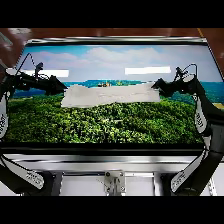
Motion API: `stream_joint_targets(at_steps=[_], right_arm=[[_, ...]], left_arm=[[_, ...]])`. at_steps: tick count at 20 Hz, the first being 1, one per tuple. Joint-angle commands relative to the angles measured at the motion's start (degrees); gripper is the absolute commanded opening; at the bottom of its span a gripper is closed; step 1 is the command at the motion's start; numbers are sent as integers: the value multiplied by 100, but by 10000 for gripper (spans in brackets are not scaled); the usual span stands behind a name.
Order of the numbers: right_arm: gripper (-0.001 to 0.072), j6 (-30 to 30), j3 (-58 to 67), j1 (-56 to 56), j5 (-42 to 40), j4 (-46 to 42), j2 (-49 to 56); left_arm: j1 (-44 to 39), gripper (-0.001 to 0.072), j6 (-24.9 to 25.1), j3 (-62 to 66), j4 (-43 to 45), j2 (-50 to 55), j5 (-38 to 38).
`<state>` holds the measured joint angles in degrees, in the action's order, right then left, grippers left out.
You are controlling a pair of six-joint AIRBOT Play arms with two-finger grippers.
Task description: Fold the shirts.
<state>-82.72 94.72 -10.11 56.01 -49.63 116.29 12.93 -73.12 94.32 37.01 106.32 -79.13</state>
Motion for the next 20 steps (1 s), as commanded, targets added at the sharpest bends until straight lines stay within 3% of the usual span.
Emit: stream_joint_targets(at_steps=[1,2,5,6,7,9,10,15,20], right_arm=[[218,7,-2,63,398,365,170],[71,17,-2,63,457,437,136],[63,468,-4,63,942,518,-299],[63,472,-4,63,1152,518,-531],[63,472,-4,63,1434,514,-822],[62,457,-4,63,2009,468,-1443],[62,422,-4,63,2247,409,-1762],[63,-39,-4,63,3056,24,-3348],[63,-417,-4,63,3467,-514,-4518]], left_arm=[[-153,355,400,11,-743,-168,-101],[-210,354,461,11,-949,-170,-101],[-549,268,496,9,-1091,-166,66],[-743,136,498,9,-1091,-153,160],[-964,91,501,9,-1088,-127,269],[-1508,77,498,7,-1086,-15,535],[-1818,36,498,7,-1086,63,699],[-3261,36,479,7,-1266,345,1650],[-4551,36,-57,9,-1405,540,2660]])
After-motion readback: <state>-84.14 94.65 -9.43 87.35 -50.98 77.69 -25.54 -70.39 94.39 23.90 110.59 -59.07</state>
